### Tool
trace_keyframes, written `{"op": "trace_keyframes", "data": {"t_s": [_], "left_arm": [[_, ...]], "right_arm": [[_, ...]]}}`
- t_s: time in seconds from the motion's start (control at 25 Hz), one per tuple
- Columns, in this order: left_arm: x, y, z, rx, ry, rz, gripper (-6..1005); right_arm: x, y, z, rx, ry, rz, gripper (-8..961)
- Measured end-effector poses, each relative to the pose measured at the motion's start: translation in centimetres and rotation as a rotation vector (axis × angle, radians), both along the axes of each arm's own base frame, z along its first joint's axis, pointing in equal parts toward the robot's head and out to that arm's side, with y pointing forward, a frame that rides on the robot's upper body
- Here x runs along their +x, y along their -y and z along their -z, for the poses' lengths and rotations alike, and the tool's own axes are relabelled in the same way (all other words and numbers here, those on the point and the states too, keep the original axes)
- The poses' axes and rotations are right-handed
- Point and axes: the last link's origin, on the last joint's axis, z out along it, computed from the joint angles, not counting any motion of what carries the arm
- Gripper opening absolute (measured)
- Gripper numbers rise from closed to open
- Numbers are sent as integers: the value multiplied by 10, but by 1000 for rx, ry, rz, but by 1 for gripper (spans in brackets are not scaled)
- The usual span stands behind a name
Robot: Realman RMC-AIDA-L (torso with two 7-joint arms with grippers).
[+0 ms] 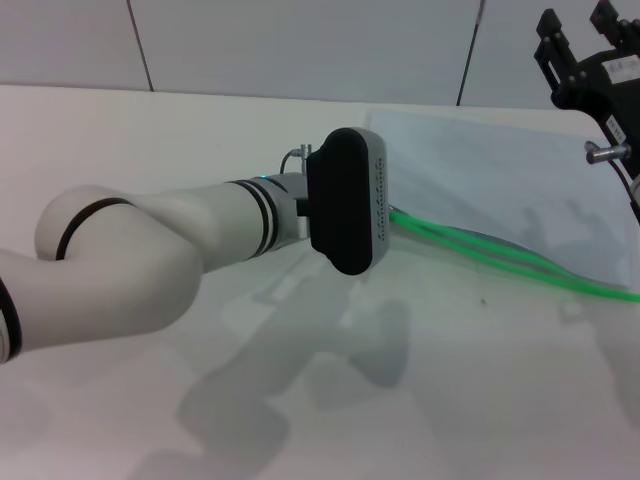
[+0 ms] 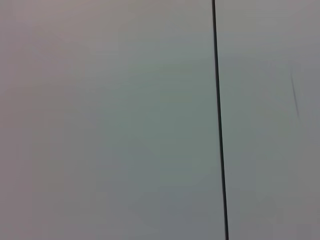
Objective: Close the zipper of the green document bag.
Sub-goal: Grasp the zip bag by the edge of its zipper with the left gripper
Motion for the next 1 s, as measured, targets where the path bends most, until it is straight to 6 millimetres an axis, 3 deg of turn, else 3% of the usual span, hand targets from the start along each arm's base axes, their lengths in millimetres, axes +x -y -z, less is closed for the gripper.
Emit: {"op": "trace_keyframes", "data": {"t_s": [1.0], "left_arm": [[-7,-1,6,16,27,0,644]], "right_arm": [[-3,0,0,-2,-4,-9,577]]}}
